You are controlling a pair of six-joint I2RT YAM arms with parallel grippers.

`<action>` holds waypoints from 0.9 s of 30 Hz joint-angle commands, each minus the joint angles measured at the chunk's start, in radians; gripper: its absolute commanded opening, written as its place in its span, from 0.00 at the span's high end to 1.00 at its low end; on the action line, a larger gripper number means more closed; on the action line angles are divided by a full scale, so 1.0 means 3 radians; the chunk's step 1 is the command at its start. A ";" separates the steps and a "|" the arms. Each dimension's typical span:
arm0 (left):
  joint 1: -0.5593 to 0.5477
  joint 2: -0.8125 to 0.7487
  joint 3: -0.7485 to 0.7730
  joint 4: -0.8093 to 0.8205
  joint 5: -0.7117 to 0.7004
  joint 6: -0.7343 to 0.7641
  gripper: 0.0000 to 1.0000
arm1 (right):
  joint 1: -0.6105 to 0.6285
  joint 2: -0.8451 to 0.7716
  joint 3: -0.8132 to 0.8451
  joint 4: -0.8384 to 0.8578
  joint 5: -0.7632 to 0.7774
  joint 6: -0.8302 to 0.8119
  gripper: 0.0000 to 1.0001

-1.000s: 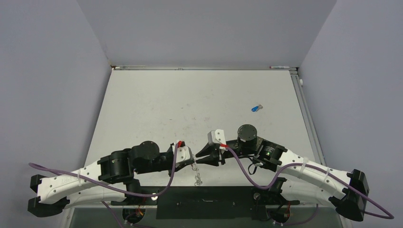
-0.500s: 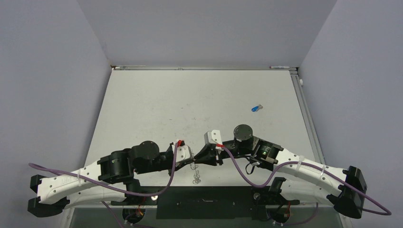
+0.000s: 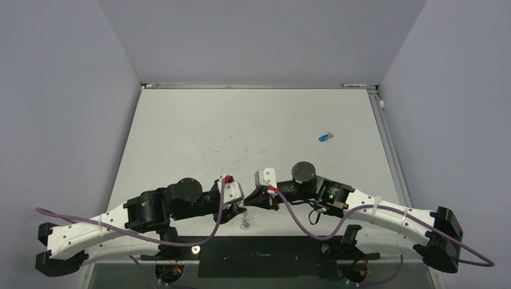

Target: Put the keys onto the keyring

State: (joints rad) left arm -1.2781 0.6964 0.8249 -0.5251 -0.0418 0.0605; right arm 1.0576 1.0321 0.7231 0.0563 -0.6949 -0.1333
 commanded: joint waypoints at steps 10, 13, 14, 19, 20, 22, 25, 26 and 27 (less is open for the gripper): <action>0.0001 -0.0324 0.0059 0.0450 -0.0250 -0.0181 0.03 | 0.0191 -0.0363 -0.0625 0.1154 0.0720 -0.0585 0.95; 0.0009 -0.0417 0.0042 0.0492 -0.0407 -0.0181 0.04 | 0.0373 -0.0489 -0.0868 0.1373 0.1063 -0.0941 0.95; 0.0011 -0.0442 0.0038 0.0501 -0.0454 -0.0181 0.04 | 0.0435 -0.0519 -0.0923 0.1454 0.1181 -0.1053 0.95; 0.0063 -0.0559 0.0009 0.0570 -0.0548 -0.0181 0.04 | 0.0737 -0.0538 -0.1108 0.1803 0.1787 -0.1590 0.95; 0.0073 -0.0580 0.0007 0.0578 -0.0555 -0.0181 0.04 | 0.0819 -0.0528 -0.1165 0.1934 0.1934 -0.1758 0.95; 0.0090 -0.0613 -0.0007 0.0597 -0.0582 -0.0181 0.04 | 0.0993 -0.0490 -0.1287 0.2216 0.2208 -0.2059 0.95; 0.0098 -0.0655 -0.0019 0.0611 -0.0612 -0.0181 0.04 | 0.1200 -0.0376 -0.1336 0.2459 0.2570 -0.2335 0.95; 0.0098 -0.0663 -0.0026 0.0615 -0.0612 -0.0181 0.04 | 0.1259 -0.0345 -0.1352 0.2522 0.2641 -0.2440 0.95; 0.0101 -0.0669 -0.0025 0.0615 -0.0612 -0.0181 0.04 | 0.1323 -0.0308 -0.1375 0.2596 0.2724 -0.2554 0.95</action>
State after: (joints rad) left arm -1.2537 0.5121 0.8211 -0.3988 -0.2024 0.0113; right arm 1.3968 0.9104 0.3176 0.6098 -0.0547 -0.7155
